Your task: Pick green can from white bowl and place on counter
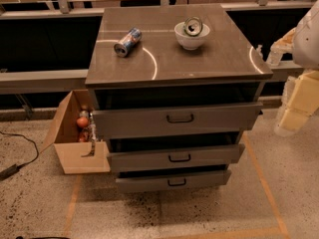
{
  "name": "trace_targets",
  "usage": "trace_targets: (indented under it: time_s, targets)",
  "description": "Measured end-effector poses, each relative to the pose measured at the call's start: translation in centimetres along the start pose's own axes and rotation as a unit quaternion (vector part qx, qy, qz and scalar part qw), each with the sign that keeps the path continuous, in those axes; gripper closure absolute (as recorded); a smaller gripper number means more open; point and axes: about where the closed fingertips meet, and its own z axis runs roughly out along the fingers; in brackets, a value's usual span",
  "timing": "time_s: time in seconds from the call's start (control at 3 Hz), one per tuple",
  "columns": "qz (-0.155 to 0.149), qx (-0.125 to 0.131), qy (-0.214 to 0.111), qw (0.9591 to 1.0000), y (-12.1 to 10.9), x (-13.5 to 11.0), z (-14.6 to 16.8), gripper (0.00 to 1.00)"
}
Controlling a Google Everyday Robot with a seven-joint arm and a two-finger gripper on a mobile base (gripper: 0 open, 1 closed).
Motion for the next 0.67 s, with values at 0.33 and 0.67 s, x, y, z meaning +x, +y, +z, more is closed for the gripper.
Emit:
trace_targets:
  time_s: [0.33,0.67]
  targets:
    - [0.000,0.000,0.000,1.0000,0.00,0.00,0.00,0.00]
    - [0.006,0.010,-0.010,0.9999,-0.33,-0.01,-0.30,0.00]
